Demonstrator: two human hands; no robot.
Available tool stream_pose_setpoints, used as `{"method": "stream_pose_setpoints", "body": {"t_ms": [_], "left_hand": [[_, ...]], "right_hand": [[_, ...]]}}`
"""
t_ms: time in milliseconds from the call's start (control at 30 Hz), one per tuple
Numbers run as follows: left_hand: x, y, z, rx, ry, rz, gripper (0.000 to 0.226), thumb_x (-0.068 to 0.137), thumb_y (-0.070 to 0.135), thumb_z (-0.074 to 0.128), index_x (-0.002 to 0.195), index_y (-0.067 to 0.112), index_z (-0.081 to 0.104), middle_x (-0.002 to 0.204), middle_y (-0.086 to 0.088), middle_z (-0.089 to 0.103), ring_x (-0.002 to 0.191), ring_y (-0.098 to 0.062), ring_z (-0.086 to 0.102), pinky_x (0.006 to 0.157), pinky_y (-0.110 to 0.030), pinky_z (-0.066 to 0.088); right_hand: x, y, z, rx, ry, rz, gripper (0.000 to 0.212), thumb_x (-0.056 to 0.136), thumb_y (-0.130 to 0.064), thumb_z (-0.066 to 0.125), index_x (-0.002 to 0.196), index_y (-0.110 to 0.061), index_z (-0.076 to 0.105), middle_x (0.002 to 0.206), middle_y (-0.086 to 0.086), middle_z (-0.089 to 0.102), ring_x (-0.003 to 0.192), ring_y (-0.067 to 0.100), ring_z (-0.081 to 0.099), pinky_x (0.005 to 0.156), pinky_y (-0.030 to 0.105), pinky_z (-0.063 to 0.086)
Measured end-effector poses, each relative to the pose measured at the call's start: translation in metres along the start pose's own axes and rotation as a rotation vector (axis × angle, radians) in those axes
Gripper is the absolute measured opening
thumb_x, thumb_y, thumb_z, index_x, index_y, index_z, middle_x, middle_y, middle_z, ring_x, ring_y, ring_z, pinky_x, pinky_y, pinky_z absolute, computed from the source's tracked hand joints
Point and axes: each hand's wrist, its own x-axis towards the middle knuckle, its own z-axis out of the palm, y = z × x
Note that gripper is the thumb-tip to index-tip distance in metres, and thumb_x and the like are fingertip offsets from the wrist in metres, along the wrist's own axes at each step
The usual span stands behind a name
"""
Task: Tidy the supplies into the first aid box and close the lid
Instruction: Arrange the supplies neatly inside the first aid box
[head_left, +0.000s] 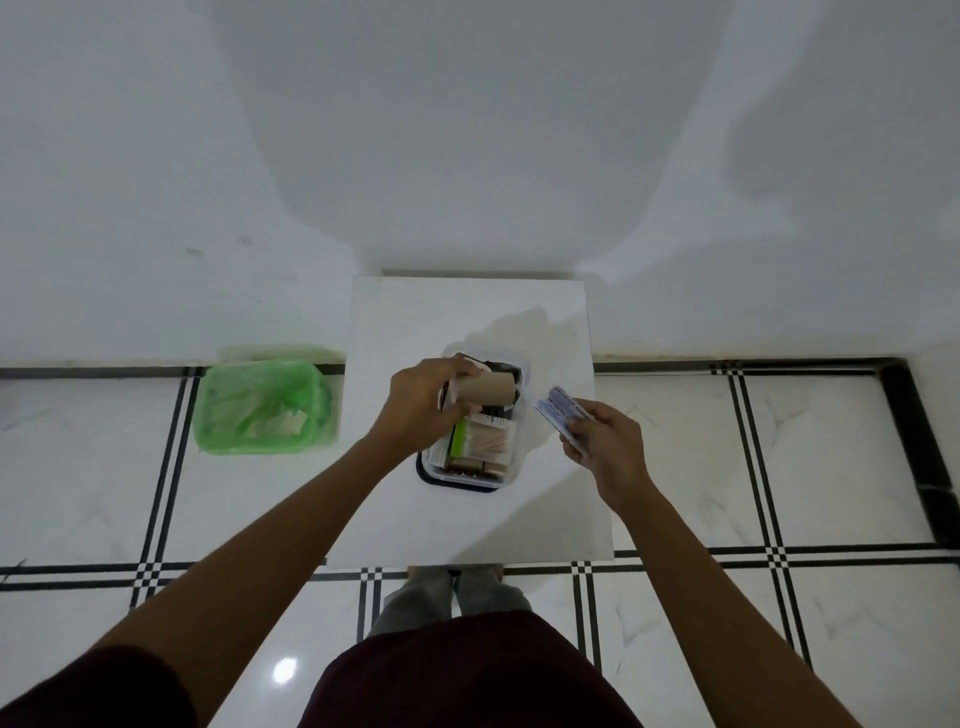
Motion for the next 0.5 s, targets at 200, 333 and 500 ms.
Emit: {"method": "stream_pose_setpoints", "body": {"t_ms": [200, 333, 500], "left_hand": [[0.009, -0.007, 0.022, 0.301, -0.196, -0.049, 0.047, 0.079, 0.045, 0.066, 0.122, 0.029, 0.054, 0.131, 0.005, 0.055, 0.131, -0.016, 0.038, 0.110, -0.057, 0.018], [0.002, -0.012, 0.018, 0.480, -0.143, 0.097, 0.032, 0.090, 0.038, 0.053, 0.120, 0.032, 0.059, 0.151, 0.002, 0.035, 0.135, -0.027, 0.032, 0.103, -0.065, 0.027], [0.006, -0.016, 0.018, 0.586, -0.207, 0.008, 0.025, 0.090, 0.040, 0.052, 0.111, 0.036, 0.065, 0.161, 0.001, 0.007, 0.142, -0.034, 0.015, 0.101, -0.069, 0.025]], "right_hand": [[-0.015, -0.006, 0.006, 0.089, -0.051, 0.060, 0.017, 0.086, 0.007, 0.055, 0.087, -0.003, 0.068, 0.087, 0.013, 0.066, 0.080, 0.022, 0.063, 0.067, 0.024, 0.057], [-0.016, -0.003, 0.020, 0.087, -0.100, 0.040, 0.010, 0.085, 0.001, 0.058, 0.080, 0.001, 0.067, 0.085, 0.016, 0.064, 0.082, 0.026, 0.064, 0.072, 0.027, 0.058], [-0.010, -0.002, 0.036, 0.097, -0.092, 0.060, 0.018, 0.084, -0.002, 0.061, 0.069, -0.004, 0.072, 0.082, 0.018, 0.070, 0.083, 0.031, 0.069, 0.083, 0.038, 0.057]]}}
